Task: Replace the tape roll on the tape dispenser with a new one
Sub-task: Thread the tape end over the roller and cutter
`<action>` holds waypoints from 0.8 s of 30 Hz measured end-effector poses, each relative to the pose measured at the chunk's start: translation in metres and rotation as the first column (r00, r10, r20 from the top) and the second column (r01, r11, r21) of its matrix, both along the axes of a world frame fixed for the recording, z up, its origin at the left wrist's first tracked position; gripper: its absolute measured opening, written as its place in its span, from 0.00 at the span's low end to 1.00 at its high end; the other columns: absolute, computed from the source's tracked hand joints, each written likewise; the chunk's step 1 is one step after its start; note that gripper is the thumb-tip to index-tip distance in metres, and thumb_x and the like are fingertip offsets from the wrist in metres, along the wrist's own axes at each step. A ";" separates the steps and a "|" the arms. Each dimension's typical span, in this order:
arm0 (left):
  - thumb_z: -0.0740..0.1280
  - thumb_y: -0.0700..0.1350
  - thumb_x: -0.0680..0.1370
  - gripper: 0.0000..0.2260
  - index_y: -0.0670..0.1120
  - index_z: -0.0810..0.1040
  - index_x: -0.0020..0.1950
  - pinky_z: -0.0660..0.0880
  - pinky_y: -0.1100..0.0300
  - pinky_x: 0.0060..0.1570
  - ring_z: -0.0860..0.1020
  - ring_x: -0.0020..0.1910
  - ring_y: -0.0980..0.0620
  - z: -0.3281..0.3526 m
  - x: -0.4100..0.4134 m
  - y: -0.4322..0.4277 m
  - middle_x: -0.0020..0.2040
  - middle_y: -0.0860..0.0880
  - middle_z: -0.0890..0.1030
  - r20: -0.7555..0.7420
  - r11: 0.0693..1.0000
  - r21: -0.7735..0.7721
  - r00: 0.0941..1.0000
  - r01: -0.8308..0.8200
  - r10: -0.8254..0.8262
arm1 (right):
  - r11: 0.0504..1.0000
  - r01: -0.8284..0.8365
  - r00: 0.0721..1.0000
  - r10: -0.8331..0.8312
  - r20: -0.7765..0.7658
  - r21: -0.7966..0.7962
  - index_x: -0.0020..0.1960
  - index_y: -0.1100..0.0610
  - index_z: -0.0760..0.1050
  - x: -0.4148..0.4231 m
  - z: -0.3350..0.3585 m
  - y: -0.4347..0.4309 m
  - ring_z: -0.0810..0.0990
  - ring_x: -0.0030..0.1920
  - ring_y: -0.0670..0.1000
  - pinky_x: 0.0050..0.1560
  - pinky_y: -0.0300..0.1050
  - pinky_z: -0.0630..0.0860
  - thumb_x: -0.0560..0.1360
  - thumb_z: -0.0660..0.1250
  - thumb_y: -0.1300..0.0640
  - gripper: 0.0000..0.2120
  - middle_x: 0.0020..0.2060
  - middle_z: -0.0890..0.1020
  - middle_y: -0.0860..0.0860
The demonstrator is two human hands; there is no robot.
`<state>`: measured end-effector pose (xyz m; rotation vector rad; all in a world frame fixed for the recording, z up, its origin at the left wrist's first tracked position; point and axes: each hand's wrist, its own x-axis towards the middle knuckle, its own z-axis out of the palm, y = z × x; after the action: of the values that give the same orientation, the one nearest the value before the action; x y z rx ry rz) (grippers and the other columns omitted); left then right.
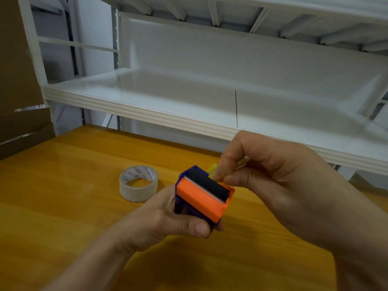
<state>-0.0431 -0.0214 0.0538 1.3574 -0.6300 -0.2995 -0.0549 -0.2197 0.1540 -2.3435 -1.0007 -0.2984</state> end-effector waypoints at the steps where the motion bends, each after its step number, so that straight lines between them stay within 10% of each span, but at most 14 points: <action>1: 0.79 0.55 0.66 0.20 0.53 0.82 0.55 0.79 0.53 0.51 0.84 0.49 0.48 0.000 0.000 0.000 0.49 0.45 0.86 -0.001 1.000 -0.002 1.000 -0.002 0.002 | 1.000 -0.002 1.000 0.002 0.000 -0.002 0.45 0.43 0.75 0.000 0.000 0.001 0.82 0.47 0.45 0.45 0.51 0.80 0.74 0.65 0.51 0.03 0.46 0.84 0.44; 17: 0.79 0.53 0.65 0.19 0.54 0.82 0.54 0.79 0.60 0.49 0.84 0.47 0.52 0.003 -0.002 -0.004 0.47 0.46 0.85 0.009 1.000 -0.001 1.000 0.009 -0.009 | 1.000 0.002 1.000 -0.002 0.013 -0.022 0.44 0.46 0.76 -0.001 0.001 -0.002 0.82 0.44 0.46 0.41 0.49 0.80 0.74 0.67 0.52 0.02 0.41 0.84 0.44; 24: 0.76 0.37 0.69 0.18 0.55 0.81 0.53 0.78 0.63 0.48 0.84 0.47 0.52 0.000 0.001 -0.006 0.48 0.47 0.86 0.046 0.991 0.063 0.993 -0.114 0.112 | 0.998 0.045 0.999 -0.044 -0.027 0.036 0.43 0.47 0.77 0.002 -0.002 0.002 0.83 0.43 0.45 0.42 0.50 0.81 0.72 0.69 0.52 0.01 0.40 0.85 0.44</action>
<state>-0.0424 -0.0274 0.0538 1.4599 -0.5798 -0.2020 -0.0529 -0.2180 0.1522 -2.3331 -0.9245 -0.3003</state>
